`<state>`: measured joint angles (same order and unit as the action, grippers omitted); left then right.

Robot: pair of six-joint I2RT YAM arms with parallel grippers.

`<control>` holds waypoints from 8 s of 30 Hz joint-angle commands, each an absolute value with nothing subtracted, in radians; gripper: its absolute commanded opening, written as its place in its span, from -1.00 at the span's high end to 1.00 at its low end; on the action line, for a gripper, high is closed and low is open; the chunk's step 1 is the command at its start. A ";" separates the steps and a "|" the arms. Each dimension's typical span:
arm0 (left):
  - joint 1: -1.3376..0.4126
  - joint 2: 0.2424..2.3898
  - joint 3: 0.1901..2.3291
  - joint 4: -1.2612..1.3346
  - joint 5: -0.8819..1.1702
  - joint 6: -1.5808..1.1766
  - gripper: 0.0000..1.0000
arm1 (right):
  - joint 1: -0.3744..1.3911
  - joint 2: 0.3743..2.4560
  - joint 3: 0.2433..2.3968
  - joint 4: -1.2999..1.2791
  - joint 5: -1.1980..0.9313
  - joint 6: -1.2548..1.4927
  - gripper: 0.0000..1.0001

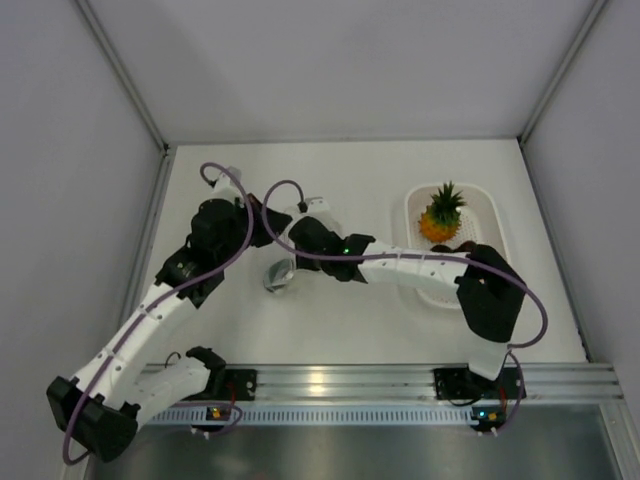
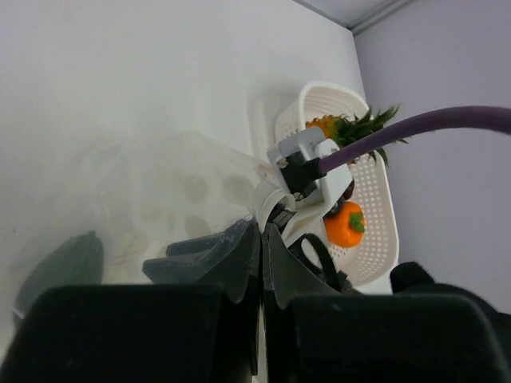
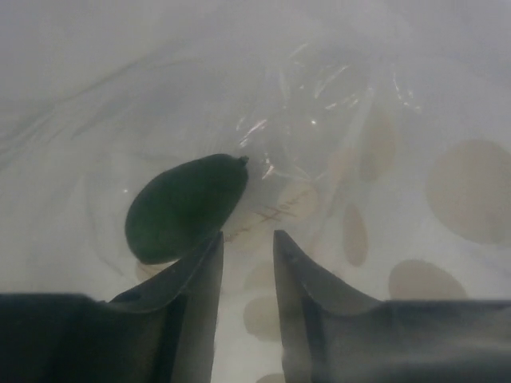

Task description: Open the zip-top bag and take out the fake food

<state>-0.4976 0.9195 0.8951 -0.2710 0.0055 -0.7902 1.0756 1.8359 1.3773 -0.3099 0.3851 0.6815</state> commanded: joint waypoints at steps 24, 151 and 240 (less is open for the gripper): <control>-0.514 1.207 1.099 -0.353 0.330 -0.626 1.00 | 0.850 1.652 1.265 -0.504 0.297 0.525 0.24; -0.525 1.114 0.945 -0.353 0.140 -0.515 1.00 | 1.009 1.821 1.146 -0.290 -0.052 0.284 0.18; -0.525 0.966 0.876 -0.212 0.064 -0.646 1.00 | 0.989 1.000 0.859 0.406 0.110 0.443 0.70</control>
<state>-0.5240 0.9920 0.8753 -0.2646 0.1322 -0.6373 0.9981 1.0821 0.8024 0.5667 -0.0124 0.5163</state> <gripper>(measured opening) 0.019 0.620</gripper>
